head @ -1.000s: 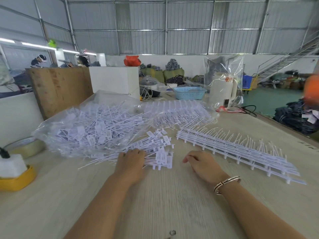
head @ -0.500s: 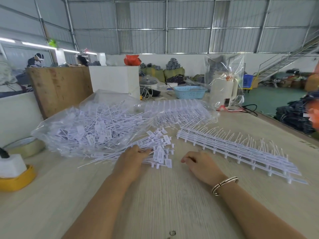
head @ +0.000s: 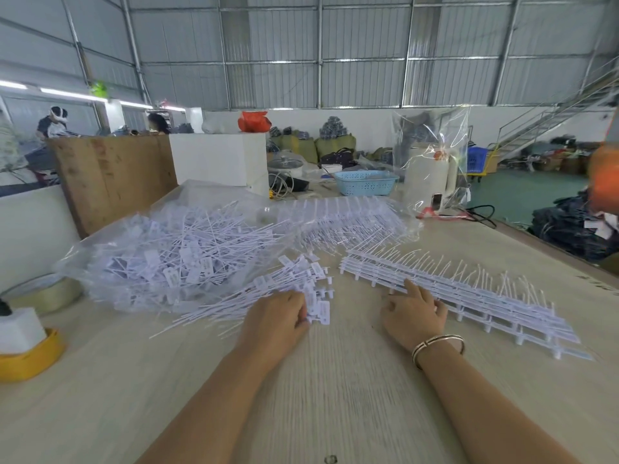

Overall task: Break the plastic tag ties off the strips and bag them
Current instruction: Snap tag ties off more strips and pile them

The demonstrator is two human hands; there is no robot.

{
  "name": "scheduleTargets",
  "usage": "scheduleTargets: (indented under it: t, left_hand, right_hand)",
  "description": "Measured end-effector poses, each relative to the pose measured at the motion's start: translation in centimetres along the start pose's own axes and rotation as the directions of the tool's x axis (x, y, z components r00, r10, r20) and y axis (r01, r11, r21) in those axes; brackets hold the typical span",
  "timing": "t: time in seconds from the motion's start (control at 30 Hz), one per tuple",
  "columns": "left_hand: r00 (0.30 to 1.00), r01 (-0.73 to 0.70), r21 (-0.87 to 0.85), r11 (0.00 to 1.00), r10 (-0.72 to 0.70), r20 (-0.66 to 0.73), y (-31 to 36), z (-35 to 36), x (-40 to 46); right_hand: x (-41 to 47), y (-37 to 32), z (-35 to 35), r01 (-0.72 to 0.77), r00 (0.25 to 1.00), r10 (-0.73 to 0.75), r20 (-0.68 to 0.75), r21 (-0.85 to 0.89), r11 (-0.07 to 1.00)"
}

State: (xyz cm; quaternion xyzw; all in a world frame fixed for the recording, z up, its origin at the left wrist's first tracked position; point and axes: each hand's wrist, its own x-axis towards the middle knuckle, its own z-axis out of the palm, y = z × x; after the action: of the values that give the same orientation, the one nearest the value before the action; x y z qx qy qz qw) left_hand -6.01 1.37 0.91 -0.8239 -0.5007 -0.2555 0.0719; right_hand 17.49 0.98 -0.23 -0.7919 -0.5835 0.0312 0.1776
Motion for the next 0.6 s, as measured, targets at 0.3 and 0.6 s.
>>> scheduleTargets:
  t: [0.3, 0.6]
  left_hand:
    - [0.992, 0.104, -0.043, 0.994, -0.107, -0.072, 0.9, -0.3, -0.3]
    - [0.885, 0.445, -0.757, 0.479, -0.106, 0.453, 6.1, -1.2, 0.4]
  right_hand:
    - [-0.7, -0.2, -0.8, -0.011, 0.995, 0.008, -0.103, -0.026, 1.000]
    - [-1.9, -1.0, -3.0, 0.155, 0.964, -0.199, -0.178, -0.234, 0.960]
